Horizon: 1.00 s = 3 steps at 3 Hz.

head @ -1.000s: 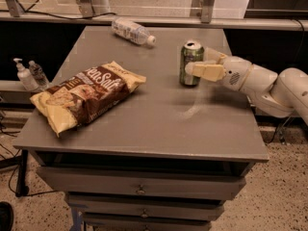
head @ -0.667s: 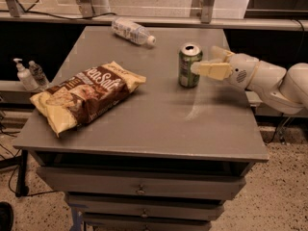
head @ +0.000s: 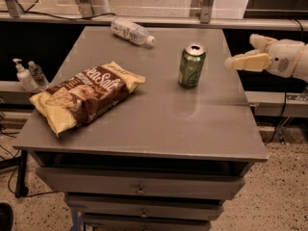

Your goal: Place green can upright

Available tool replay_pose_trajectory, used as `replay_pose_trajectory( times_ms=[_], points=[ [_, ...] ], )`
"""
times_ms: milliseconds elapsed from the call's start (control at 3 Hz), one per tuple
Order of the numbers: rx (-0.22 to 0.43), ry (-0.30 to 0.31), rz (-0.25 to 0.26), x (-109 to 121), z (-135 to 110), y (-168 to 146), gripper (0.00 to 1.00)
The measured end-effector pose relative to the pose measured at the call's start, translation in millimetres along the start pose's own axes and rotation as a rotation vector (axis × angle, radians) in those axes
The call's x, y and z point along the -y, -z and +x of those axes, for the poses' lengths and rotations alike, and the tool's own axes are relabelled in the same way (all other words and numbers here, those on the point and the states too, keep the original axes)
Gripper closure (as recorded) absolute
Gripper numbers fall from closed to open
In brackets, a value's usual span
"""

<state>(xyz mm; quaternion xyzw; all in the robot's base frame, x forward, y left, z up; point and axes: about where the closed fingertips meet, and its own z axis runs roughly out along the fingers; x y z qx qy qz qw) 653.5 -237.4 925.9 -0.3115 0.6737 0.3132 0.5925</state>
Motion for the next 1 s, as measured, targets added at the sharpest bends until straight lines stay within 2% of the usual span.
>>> replay_pose_trajectory(
  times_ms=[333,667,1000],
  points=[
    [-0.042,0.080,0.114,37.2,-17.8,54.5,0.00],
    [-0.046,0.136,0.184,61.1,-41.6,84.4,0.00],
    [-0.046,0.136,0.184,61.1,-41.6,84.4,0.00]
  ],
)
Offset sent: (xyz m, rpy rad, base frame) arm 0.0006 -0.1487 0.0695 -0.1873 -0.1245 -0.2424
